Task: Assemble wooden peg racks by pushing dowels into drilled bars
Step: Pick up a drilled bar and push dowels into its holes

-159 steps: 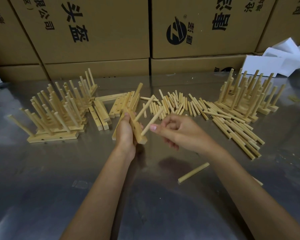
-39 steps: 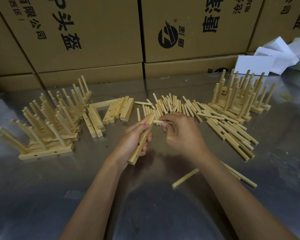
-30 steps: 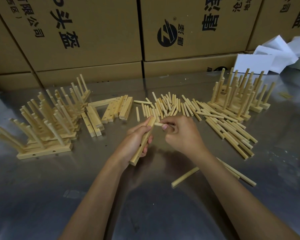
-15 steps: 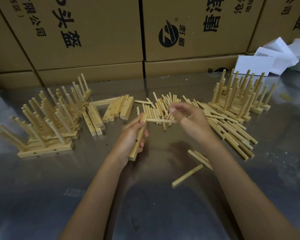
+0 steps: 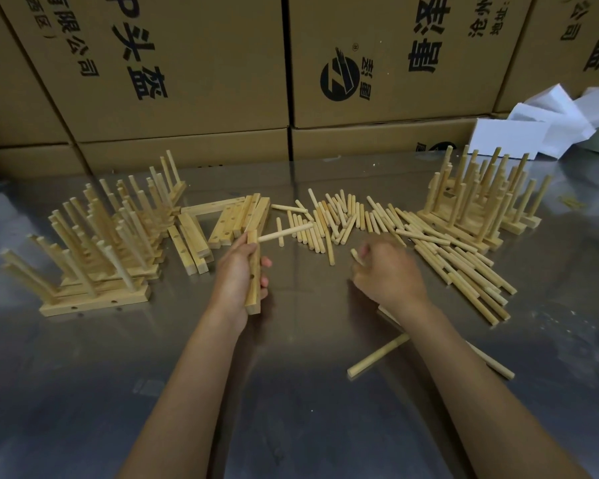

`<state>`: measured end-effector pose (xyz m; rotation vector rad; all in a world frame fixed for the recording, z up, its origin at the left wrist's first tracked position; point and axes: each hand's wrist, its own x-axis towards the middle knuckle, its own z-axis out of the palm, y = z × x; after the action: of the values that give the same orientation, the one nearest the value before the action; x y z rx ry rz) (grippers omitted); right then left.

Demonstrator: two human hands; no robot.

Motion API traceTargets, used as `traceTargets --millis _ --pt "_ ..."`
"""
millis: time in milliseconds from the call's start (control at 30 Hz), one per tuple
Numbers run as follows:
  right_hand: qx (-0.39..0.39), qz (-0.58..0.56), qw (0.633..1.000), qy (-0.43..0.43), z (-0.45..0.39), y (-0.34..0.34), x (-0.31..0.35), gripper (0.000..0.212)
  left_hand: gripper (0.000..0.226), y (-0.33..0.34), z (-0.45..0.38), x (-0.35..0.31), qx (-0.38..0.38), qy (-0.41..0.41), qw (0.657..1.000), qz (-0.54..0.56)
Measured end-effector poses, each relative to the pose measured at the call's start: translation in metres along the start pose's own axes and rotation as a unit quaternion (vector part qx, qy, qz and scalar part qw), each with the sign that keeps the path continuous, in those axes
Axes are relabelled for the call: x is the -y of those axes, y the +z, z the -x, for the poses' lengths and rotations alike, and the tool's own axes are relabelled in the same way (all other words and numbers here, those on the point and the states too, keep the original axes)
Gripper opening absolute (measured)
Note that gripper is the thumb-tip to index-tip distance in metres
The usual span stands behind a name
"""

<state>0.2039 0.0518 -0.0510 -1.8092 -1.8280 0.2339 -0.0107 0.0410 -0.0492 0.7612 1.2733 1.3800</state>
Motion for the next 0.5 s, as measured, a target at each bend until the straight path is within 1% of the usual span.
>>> traceTargets --millis 33,67,100,167,200,267,333,400,433,500 --pt "0.019 0.021 0.999 0.025 0.000 0.000 -0.001 0.020 0.040 0.001 0.001 0.000 0.001 0.002 1.000 0.000" --pt "0.039 0.038 0.997 0.046 -0.001 0.000 -0.002 0.026 0.039 0.001 0.002 0.000 0.001 0.004 1.000 0.002" --pt "0.049 0.049 0.996 0.060 -0.001 -0.001 -0.002 0.027 0.039 0.001 0.003 0.000 0.003 0.004 1.000 0.008" --pt "0.045 0.050 0.996 0.059 0.000 -0.006 -0.002 0.015 0.038 0.002 0.004 -0.001 0.008 -0.005 0.999 0.036" --pt "0.048 0.041 0.997 0.042 0.001 -0.009 -0.002 0.009 0.037 0.002 0.005 -0.001 0.011 -0.013 0.998 0.056" --pt "0.080 -0.028 0.996 -0.012 0.005 -0.014 0.003 0.010 0.037 0.003 0.005 -0.002 0.020 -0.027 0.995 0.091" --pt "0.125 -0.154 0.978 -0.068 0.014 -0.017 0.019 0.010 0.038 0.004 0.006 -0.002 0.031 -0.029 0.994 0.101" --pt "0.150 -0.231 0.953 -0.125 0.026 -0.013 0.042 0.015 0.039 0.006 0.009 -0.001 0.047 -0.025 0.994 0.098" --pt "0.144 -0.244 0.947 -0.149 0.032 -0.008 0.050 0.017 0.040 0.008 0.010 -0.001 0.057 -0.026 0.993 0.096" --pt "0.091 -0.221 0.953 -0.187 0.040 0.000 0.062 0.017 0.039 0.012 0.013 0.000 0.075 -0.031 0.992 0.092"
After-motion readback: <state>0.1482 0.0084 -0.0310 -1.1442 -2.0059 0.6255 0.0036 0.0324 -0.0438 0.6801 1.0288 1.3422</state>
